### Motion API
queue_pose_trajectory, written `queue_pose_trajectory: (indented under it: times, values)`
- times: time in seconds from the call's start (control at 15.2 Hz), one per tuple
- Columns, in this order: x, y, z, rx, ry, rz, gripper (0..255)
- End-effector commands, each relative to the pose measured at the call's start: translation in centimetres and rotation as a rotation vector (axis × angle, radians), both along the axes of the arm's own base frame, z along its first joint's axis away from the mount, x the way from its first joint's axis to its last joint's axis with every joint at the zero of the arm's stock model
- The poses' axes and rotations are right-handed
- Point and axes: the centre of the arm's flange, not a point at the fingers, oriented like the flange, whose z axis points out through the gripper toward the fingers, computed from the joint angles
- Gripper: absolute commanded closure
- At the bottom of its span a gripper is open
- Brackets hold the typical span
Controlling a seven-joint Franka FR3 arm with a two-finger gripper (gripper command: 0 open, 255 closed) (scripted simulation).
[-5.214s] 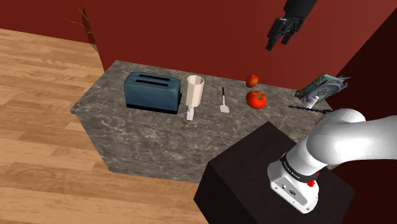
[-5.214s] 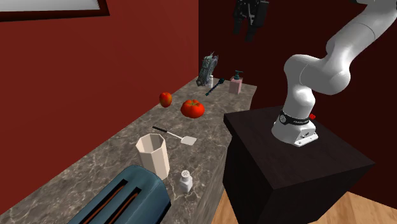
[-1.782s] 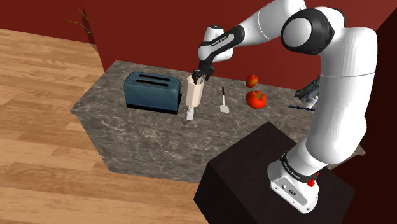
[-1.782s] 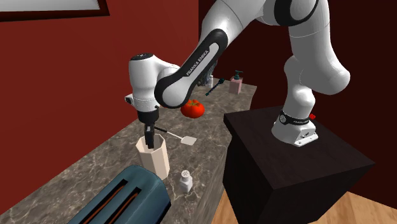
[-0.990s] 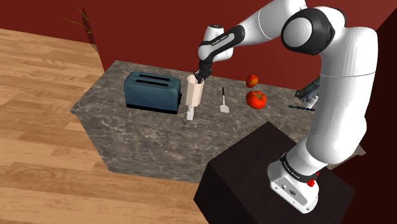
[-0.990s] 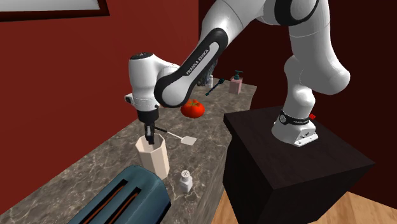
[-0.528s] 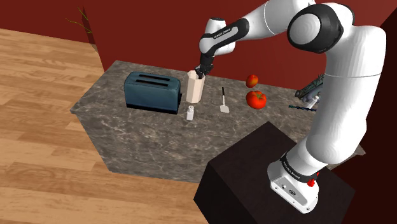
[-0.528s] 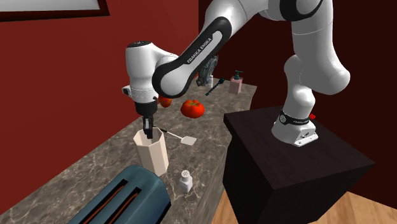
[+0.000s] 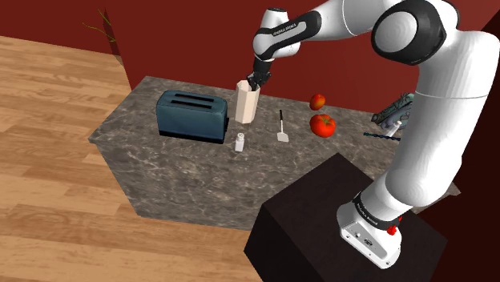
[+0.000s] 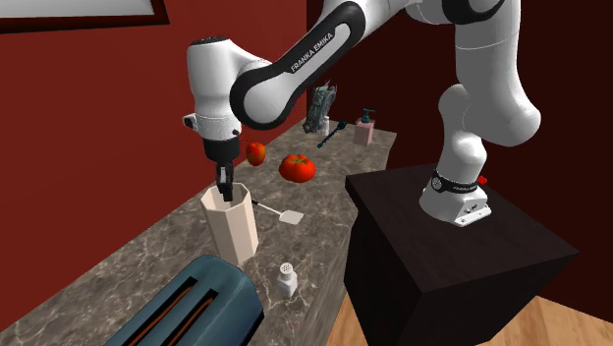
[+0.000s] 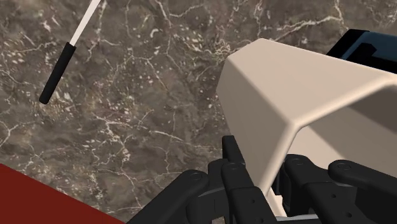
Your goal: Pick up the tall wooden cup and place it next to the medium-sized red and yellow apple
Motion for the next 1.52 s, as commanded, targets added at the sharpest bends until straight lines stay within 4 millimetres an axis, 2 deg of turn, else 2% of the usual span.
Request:
queue_pose_trajectory:
  times: [0.0,1.45]
  values:
    - [-0.1,0.1,1.0,0.000,-0.001,0.000,255]
    - [-0.1,0.1,12.7,0.000,-0.001,0.000,255]
